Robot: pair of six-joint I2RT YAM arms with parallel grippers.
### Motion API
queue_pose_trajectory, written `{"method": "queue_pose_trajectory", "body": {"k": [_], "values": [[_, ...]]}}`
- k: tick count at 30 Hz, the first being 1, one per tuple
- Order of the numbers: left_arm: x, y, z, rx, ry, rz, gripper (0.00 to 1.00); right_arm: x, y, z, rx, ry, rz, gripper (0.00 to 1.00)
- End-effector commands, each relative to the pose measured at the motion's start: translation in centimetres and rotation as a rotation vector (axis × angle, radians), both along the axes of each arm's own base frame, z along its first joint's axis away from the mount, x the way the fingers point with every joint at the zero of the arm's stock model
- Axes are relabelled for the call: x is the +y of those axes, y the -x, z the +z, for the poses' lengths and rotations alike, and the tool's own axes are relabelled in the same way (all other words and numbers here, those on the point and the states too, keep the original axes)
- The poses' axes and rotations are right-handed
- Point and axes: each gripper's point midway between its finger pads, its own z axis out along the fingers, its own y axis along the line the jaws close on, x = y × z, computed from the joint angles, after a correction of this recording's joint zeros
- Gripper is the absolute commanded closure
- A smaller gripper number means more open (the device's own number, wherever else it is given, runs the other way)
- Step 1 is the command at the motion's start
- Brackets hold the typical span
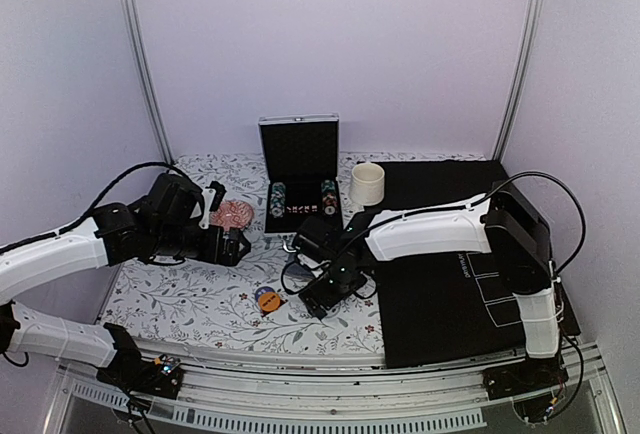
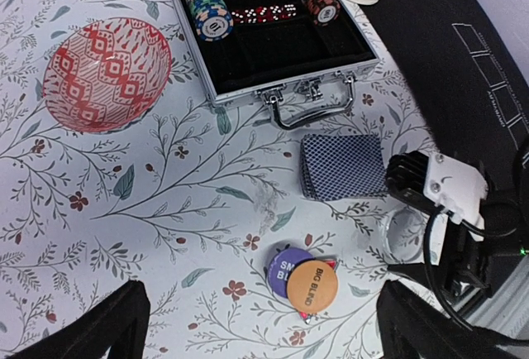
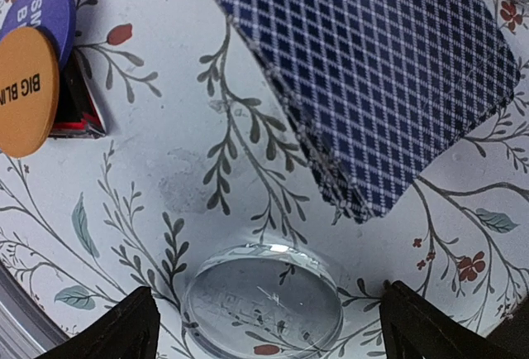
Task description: Distribute texas hold em gaming equipment
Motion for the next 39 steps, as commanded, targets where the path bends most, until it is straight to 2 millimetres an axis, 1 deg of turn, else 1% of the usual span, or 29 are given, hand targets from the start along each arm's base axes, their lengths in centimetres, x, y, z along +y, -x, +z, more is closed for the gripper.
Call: {"method": "queue_pose_trajectory", "body": {"k": [1, 3, 7, 9, 12, 15, 17, 19, 22, 24, 26, 28, 31, 33, 34, 37, 38, 39], "values": [[0.0, 0.3, 0.0, -0.014, -0.005, -0.013, 0.02, -1.0, 1.5, -2.2, 0.043, 0.094, 0.000, 0.13], [0.0, 0.2, 0.0, -0.018, -0.008, -0.012, 0.02, -1.3, 1.7, -2.6, 0.041, 0.127, -0.004, 0.17], [-0.1, 0.3, 0.1, -0.017, -0.003, -0.016, 0.02, -1.5, 1.9, -2.8, 0.050, 0.134, -0.025, 0.32], [-0.1, 0.3, 0.2, -0.019, -0.004, -0.020, 0.02, -1.9, 1.7, -2.7, 0.043, 0.153, -0.036, 0.39], [-0.1, 0.2, 0.3, -0.023, -0.003, -0.019, 0.02, -2.4, 1.4, -2.4, 0.021, 0.173, -0.046, 0.49], [-0.1, 0.2, 0.4, -0.026, -0.003, -0.017, 0.02, -2.1, 1.2, -1.5, 0.010, 0.156, -0.045, 0.57], [-0.1, 0.1, 0.5, -0.027, -0.003, -0.017, 0.02, -1.4, 0.9, -0.2, -0.004, 0.121, -0.039, 0.61], [-0.1, 0.2, 0.5, -0.028, -0.001, -0.018, 0.02, -0.6, 0.5, 1.6, -0.029, 0.082, -0.034, 0.62], [-0.1, 0.2, 0.7, -0.034, 0.003, -0.020, 0.02, -0.1, -1.1, 5.2, -0.083, 0.016, -0.047, 0.65], [-0.1, 0.2, 0.9, -0.039, 0.005, -0.023, 0.02, -0.7, -2.7, 7.8, -0.118, -0.026, -0.078, 0.66], [0.0, 0.3, 1.1, -0.044, 0.008, -0.023, 0.02, -2.9, -5.3, 10.2, -0.155, -0.059, -0.145, 0.68], [0.1, 0.4, 1.2, -0.049, 0.012, -0.023, 0.02, -6.2, -8.0, 12.0, -0.192, -0.082, -0.224, 0.69], [0.2, 0.5, 1.3, -0.052, 0.018, -0.020, 0.02, -13.2, -11.6, 12.2, -0.216, -0.074, -0.369, 0.69], [0.3, 0.7, 1.1, -0.049, 0.022, -0.019, 0.02, -18.8, -14.0, 12.9, -0.249, -0.085, -0.493, 0.69], [0.3, 0.8, 1.1, -0.046, 0.024, -0.019, 0.02, -21.6, -15.2, 12.8, -0.267, -0.085, -0.552, 0.69], [0.3, 1.0, 0.6, -0.033, 0.025, -0.025, 0.02, -30.7, -18.0, 11.6, -0.296, -0.073, -0.760, 0.70], [0.3, 1.1, 0.4, -0.028, 0.025, -0.025, 0.02, -33.5, -18.5, 10.9, -0.301, -0.060, -0.826, 0.70], [0.3, 1.1, 0.3, -0.024, 0.023, -0.027, 0.02, -37.0, -19.0, 10.0, -0.302, -0.044, -0.906, 0.71]]}}
